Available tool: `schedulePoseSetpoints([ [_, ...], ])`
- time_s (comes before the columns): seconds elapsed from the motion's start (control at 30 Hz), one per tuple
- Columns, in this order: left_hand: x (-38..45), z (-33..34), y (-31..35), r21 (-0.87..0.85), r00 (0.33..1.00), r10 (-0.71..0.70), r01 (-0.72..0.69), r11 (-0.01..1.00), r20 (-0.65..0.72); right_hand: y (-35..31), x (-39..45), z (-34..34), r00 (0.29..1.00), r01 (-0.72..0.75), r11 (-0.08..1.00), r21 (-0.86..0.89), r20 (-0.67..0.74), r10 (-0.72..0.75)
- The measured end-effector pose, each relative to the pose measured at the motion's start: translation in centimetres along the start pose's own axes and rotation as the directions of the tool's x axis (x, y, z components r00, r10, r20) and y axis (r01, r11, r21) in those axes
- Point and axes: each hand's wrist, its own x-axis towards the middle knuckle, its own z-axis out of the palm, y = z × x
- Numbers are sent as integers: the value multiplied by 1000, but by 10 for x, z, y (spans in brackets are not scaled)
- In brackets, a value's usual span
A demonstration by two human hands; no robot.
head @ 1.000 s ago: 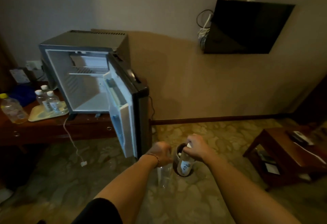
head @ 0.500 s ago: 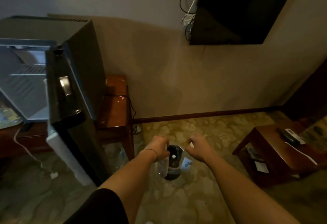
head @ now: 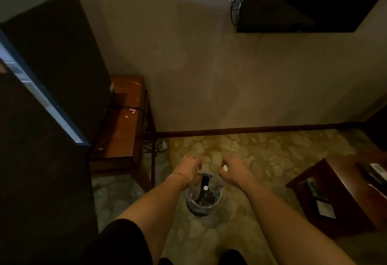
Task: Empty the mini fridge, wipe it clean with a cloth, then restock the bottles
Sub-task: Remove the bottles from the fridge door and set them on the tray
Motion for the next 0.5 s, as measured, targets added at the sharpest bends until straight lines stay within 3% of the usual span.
schedulePoseSetpoints([
  [0.17,72,76,-25,-48,997,-77,76,996,-28,38,83,56,996,37,999,-31,77,-35],
  [0.37,164,214,-65,-85,991,-131,128,988,-35,107,169,200,990,112,993,-45,89,-108],
  [0.5,207,303,-104,-102,986,-167,164,981,-23,154,213,288,984,88,996,-26,156,-83],
])
